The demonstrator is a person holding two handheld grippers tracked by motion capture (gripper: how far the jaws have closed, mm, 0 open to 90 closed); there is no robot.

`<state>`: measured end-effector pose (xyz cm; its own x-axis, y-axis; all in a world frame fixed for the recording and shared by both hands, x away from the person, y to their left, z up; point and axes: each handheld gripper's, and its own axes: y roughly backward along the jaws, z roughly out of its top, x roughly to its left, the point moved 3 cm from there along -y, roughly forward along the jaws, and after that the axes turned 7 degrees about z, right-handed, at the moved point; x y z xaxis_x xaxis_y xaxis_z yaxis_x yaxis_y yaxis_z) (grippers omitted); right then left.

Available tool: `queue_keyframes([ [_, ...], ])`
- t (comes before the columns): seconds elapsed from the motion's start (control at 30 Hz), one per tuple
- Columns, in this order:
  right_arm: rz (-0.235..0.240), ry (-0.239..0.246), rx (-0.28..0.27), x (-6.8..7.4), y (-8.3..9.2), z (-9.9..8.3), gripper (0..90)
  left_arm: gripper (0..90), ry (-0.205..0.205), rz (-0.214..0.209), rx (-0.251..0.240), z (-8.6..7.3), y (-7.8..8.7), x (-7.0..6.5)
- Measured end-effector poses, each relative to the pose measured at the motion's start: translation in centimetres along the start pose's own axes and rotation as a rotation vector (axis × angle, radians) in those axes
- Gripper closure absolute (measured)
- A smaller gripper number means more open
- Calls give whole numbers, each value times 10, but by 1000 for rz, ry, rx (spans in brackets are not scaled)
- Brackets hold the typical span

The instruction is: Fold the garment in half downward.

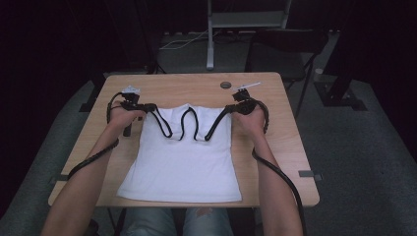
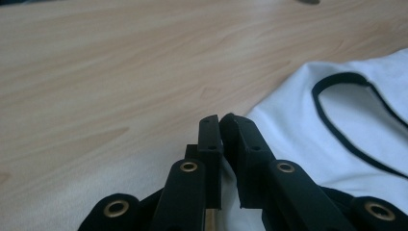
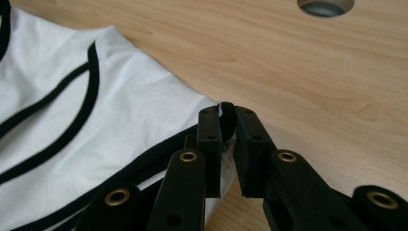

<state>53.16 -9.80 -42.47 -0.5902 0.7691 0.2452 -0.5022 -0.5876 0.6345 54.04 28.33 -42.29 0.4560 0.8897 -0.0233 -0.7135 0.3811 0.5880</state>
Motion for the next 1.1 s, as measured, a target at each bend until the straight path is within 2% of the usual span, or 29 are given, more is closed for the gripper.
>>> queue_keyframes([
  [0.2, 13, -37, -49, -2, 9, 9, 823, 834, 21, 5, -26, 9, 5, 2],
  [0.43, 11, -53, -82, -5, 18, 17, 824, 835, 34, 3, -56, 19, 11, 3],
  [0.97, -15, -50, -140, -3, 36, 38, 825, 835, 12, 10, -110, 46, 21, -1],
  [1.1, -27, -33, -133, -1, 34, 38, 825, 835, 2, 14, -103, 41, 19, -2],
])
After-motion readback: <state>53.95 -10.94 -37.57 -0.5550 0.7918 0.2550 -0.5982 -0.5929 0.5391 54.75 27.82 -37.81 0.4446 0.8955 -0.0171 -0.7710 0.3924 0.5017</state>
